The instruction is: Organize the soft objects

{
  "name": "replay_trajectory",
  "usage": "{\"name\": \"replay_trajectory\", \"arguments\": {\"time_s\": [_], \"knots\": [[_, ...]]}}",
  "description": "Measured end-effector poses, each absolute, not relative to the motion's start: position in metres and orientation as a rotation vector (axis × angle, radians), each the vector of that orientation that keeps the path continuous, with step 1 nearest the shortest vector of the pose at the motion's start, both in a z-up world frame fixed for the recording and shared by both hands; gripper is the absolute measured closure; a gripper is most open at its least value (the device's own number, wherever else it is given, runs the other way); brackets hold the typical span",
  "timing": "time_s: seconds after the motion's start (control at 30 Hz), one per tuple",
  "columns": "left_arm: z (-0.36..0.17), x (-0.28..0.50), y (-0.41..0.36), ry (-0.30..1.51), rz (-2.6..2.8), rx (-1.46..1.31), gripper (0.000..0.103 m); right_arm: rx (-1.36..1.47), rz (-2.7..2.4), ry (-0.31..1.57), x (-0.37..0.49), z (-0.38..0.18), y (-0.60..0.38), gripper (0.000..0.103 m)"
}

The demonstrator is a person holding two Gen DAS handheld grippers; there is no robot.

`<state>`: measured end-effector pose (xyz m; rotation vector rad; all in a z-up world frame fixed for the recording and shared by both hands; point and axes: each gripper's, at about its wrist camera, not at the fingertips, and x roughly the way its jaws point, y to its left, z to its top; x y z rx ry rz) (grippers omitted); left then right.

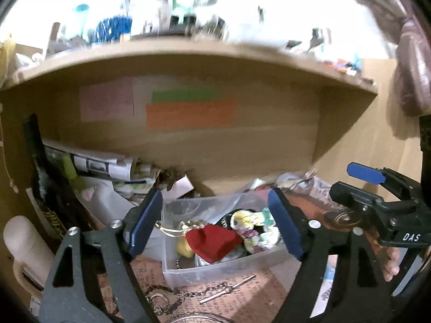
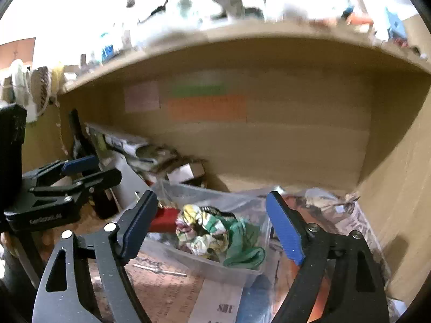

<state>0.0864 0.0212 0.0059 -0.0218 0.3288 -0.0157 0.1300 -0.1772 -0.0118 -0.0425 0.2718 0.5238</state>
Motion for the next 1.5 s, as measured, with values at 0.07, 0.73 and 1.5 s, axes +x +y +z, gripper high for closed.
{"name": "replay_trajectory", "arguments": {"time_s": [0.07,0.73,1.5], "knots": [[0.012,0.075,0.018,0.302,-0.021,-0.019,0.014,-0.035,0.525,0.247,0.12,-0.006,-0.18,0.019],[0.027,0.025,0.0,0.21,-0.008,-0.013,0.0,0.017,0.527,0.154,0.067,0.007,-0.195,0.0],[0.021,0.031,0.005,0.229,-0.021,-0.024,0.0,0.029,0.537,0.179,0.071,0.002,-0.195,0.0]]}}
